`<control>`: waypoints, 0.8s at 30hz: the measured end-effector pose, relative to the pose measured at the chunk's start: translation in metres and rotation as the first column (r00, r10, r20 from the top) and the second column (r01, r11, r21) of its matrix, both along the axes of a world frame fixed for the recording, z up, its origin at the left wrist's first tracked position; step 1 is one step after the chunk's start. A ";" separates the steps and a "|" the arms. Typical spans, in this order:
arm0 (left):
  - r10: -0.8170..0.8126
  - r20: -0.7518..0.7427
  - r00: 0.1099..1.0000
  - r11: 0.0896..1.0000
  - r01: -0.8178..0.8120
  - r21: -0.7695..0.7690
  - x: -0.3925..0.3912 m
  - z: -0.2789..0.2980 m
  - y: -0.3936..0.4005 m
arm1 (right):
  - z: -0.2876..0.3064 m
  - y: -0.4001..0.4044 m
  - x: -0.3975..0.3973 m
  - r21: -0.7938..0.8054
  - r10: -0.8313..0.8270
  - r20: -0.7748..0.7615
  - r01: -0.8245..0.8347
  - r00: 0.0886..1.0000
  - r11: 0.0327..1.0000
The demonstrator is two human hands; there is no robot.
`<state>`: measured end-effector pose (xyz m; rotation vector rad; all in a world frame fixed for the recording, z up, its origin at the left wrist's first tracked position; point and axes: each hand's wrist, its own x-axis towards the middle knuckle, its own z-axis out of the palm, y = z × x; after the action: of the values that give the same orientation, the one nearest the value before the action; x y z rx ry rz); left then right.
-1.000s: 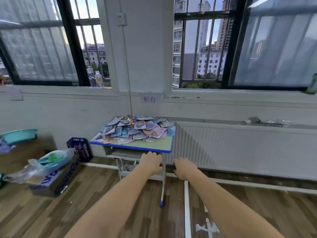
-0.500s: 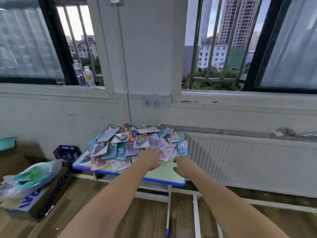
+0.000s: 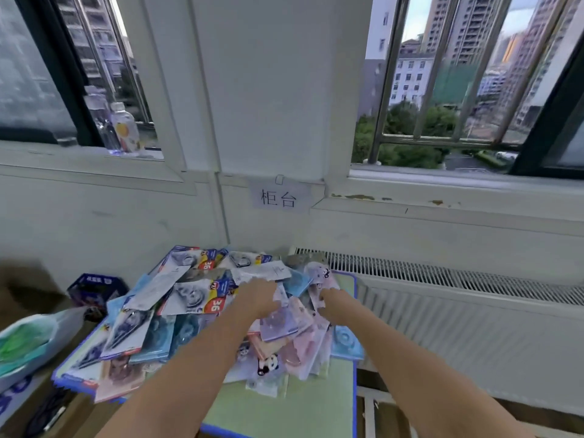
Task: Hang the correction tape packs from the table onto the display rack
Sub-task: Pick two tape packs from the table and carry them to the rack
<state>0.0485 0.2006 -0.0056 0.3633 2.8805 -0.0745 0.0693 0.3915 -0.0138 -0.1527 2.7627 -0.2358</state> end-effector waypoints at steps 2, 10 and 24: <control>0.032 -0.009 0.999 0.999 -0.032 0.018 -0.031 -0.006 -0.001 | -0.005 0.003 -0.034 -0.016 0.017 0.015 -0.017 1.000 1.000; 0.121 0.067 0.990 0.985 -0.128 0.114 -0.118 -0.033 -0.030 | -0.036 -0.013 -0.131 -0.043 0.015 0.125 -0.010 0.992 0.999; -0.021 0.299 0.954 0.996 -0.006 0.089 -0.258 -0.060 -0.095 | -0.061 -0.068 -0.213 -0.209 -0.171 0.199 0.213 0.965 0.955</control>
<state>-0.2093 0.1055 -0.0657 0.3666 2.5866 0.1009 -0.1434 0.3238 -0.0745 0.0783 2.5638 -0.5908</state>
